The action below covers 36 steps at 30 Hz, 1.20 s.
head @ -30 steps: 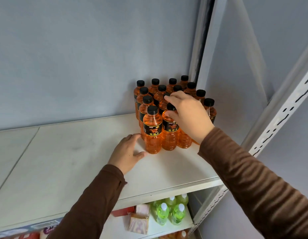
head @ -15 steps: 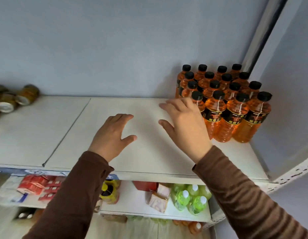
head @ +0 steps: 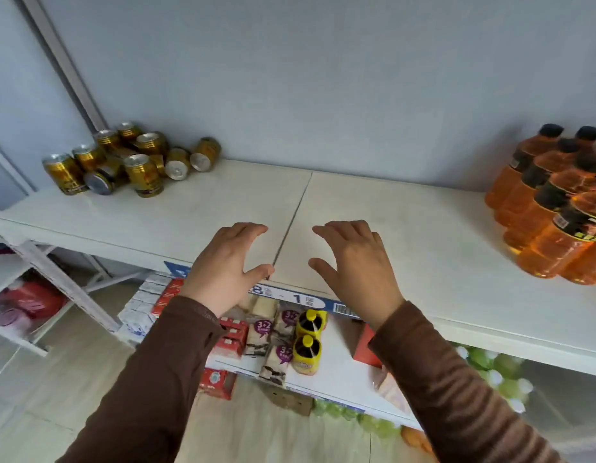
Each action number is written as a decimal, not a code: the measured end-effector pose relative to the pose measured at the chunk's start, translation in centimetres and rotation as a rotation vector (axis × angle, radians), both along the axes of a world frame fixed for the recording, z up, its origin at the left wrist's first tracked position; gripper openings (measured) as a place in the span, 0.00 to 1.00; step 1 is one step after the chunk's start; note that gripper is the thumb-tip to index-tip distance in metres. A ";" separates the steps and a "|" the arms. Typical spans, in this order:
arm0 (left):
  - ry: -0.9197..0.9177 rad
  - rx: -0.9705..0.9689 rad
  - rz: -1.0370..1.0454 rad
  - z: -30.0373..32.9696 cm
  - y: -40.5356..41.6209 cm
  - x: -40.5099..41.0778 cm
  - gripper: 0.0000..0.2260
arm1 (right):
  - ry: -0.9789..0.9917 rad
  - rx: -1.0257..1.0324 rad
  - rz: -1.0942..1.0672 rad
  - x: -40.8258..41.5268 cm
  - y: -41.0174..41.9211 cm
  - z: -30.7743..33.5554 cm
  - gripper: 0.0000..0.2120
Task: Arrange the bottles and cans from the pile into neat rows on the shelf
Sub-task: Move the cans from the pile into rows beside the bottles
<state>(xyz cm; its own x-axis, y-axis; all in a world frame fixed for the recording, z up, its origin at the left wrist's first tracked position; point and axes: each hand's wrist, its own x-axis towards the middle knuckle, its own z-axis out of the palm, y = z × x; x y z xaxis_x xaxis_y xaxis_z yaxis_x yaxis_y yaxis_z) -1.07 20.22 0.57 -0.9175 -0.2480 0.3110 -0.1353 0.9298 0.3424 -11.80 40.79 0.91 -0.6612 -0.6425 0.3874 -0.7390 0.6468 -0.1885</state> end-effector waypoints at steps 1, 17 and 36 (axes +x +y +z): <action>-0.003 0.000 0.004 -0.1 -1.7 1.1 0.27 | -0.006 0.000 0.009 0.9 -1.9 -0.3 0.24; 0.002 0.027 0.098 -1.0 -22.8 3.2 0.28 | -0.029 -0.033 0.111 1.2 -24.1 -1.0 0.24; 0.024 0.145 0.153 -1.7 -39.5 -6.7 0.38 | -0.436 -0.146 -0.123 -14.4 -45.5 -2.2 0.30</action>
<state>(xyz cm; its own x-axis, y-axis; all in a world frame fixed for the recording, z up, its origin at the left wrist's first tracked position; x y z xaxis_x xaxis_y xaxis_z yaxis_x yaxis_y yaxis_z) -7.75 -19.32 -1.14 -0.8585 -0.4276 0.2830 -0.2613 0.8397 0.4761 -26.16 -4.74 -1.29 -0.8499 -0.5087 0.1374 -0.4904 0.6684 -0.5592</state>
